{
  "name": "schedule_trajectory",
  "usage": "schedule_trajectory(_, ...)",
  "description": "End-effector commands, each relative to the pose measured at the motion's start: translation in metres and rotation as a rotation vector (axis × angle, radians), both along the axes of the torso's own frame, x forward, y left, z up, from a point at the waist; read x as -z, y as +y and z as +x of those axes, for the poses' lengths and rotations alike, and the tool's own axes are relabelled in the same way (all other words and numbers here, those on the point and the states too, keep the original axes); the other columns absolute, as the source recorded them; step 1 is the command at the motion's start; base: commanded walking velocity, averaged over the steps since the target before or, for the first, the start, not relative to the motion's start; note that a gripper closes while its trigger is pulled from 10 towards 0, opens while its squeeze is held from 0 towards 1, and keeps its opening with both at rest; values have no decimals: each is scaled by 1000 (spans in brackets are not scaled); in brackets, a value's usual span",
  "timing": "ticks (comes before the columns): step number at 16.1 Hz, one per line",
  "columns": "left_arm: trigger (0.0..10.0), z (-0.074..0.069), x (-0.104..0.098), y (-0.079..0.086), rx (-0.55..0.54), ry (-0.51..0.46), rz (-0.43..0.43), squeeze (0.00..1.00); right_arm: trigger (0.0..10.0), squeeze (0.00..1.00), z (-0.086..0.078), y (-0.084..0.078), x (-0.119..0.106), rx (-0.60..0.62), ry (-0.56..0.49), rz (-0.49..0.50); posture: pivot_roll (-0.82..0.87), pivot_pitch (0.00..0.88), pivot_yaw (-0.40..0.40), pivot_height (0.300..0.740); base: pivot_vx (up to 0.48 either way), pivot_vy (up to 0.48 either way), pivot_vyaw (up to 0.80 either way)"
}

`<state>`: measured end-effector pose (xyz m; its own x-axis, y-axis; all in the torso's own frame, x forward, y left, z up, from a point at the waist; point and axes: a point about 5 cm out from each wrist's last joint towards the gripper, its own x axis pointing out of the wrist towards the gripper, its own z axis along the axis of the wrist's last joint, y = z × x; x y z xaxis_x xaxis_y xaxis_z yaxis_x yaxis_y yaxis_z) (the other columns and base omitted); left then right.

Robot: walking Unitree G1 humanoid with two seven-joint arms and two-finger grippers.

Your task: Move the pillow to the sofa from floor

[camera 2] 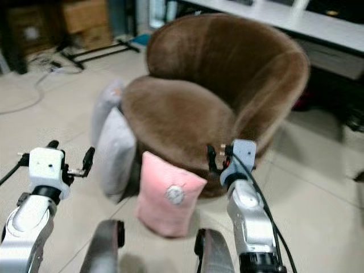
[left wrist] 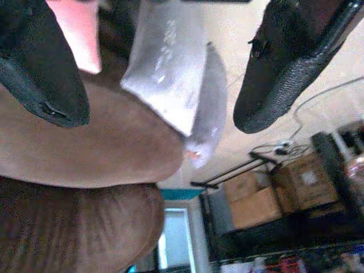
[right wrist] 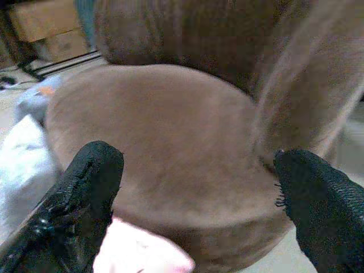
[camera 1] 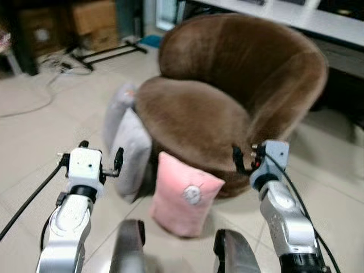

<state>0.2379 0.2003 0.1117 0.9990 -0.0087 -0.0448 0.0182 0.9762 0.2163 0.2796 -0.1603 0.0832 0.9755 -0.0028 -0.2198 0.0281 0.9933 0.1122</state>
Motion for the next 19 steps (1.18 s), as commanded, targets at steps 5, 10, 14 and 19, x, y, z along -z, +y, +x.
schedule_trajectory(5, 10000, 2, -5, -8, 39, -24, -8, 0, 10000, 0, 3, -9, -3, 27, -12, -2, 32, 0, -90, 590, 324, 0, 0)
schedule_trajectory(10, 10000, 2, -5, -8, 42, -24, -4, 0, 10000, 0, 5, -5, -4, -16, -7, -66, 32, 0, -90, 590, 337, 0, 160)
schedule_trajectory(14, 10000, 3, -5, -9, 42, -23, -5, 0, 10000, 0, 5, -5, -4, -13, -12, -39, 34, 0, -94, 590, 329, 0, 313)
schedule_trajectory(19, 10000, 4, -5, -10, 28, -31, 16, 0, 10000, 0, 7, -5, -4, -25, -17, -32, 36, 0, -99, 590, 179, 0, 0)
